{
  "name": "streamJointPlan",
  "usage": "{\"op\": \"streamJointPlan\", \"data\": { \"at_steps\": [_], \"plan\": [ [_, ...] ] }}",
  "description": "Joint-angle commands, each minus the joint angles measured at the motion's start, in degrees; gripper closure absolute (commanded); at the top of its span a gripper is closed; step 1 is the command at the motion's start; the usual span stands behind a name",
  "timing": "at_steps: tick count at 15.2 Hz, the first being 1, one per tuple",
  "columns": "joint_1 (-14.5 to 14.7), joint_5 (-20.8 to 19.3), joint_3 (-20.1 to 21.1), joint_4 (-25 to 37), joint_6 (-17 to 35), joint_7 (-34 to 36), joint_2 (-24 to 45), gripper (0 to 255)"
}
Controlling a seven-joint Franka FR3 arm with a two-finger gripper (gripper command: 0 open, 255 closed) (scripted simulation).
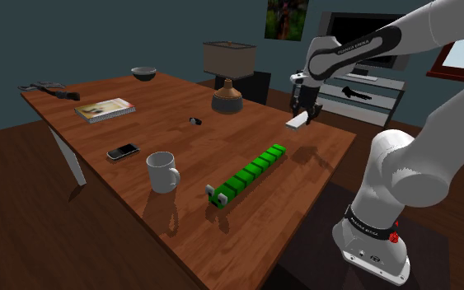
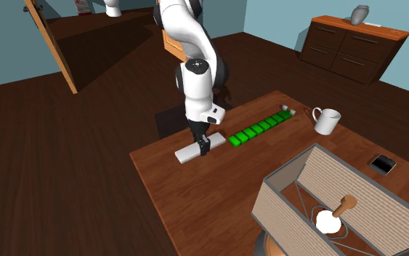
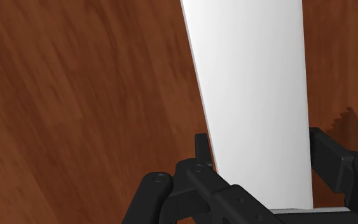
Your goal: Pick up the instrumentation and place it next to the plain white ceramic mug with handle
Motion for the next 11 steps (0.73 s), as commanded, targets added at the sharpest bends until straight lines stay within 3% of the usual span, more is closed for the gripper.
{"op": "streamJointPlan", "data": {
  "at_steps": [1,11],
  "plan": [
    [-0.3,0.0,1.0,1.0,-1.9,0.2,-0.9,255],
    [-1.1,0.7,4.8,6.4,-10.3,0.6,-3.8,255]
  ]
}}
